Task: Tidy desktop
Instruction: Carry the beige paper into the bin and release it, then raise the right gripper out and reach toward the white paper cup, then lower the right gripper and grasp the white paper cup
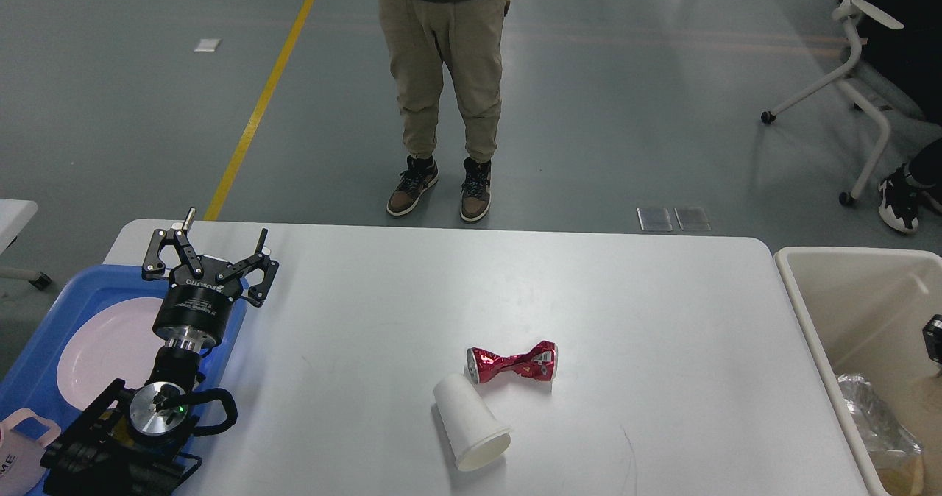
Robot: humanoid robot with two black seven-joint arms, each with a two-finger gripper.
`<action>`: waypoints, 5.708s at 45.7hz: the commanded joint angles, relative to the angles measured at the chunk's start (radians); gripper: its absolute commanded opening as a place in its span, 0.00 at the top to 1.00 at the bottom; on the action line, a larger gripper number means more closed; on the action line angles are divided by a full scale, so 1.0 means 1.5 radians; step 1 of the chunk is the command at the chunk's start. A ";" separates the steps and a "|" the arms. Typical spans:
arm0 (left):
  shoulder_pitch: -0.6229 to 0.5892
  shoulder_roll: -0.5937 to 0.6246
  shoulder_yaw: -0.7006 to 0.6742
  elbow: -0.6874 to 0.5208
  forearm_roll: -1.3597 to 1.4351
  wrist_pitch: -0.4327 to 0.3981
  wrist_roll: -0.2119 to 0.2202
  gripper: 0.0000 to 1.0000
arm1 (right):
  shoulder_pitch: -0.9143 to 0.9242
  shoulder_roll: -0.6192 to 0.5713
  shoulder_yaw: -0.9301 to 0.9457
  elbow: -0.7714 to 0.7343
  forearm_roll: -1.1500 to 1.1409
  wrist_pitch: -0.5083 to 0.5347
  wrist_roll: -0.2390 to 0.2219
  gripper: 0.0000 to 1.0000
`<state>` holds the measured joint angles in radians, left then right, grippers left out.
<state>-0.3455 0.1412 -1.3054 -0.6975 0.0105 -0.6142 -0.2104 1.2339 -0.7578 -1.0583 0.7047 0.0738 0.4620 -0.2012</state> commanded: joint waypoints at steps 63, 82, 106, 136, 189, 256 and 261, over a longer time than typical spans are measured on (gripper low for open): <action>-0.001 0.000 0.000 0.000 0.000 -0.001 0.000 0.04 | -0.487 0.283 0.189 -0.469 0.003 -0.333 -0.001 0.00; -0.001 0.000 0.000 0.001 0.000 -0.001 0.001 0.04 | -0.364 0.199 0.166 -0.304 -0.012 -0.259 -0.004 0.00; -0.001 0.000 0.000 0.000 0.000 -0.001 0.001 0.04 | 0.284 0.116 -0.091 0.218 -0.070 0.067 -0.005 0.00; -0.001 0.000 0.000 0.001 0.000 0.000 0.000 0.04 | 0.867 0.251 -0.170 0.632 0.039 0.222 -0.010 0.07; -0.001 0.000 0.000 0.000 0.000 0.000 0.000 0.04 | 0.638 0.536 0.147 0.581 -0.011 -0.055 -0.011 0.05; -0.001 0.000 0.000 0.000 0.000 0.000 0.001 0.04 | 0.050 0.639 0.270 0.263 -0.221 -0.252 -0.085 0.11; -0.001 0.000 0.000 0.000 0.000 -0.001 0.001 0.04 | 0.041 0.639 0.271 0.260 -0.221 -0.255 -0.085 0.12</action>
<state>-0.3467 0.1411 -1.3054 -0.6980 0.0108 -0.6145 -0.2086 1.3074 0.2012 -0.6536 1.0998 -0.2577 0.0837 -0.3284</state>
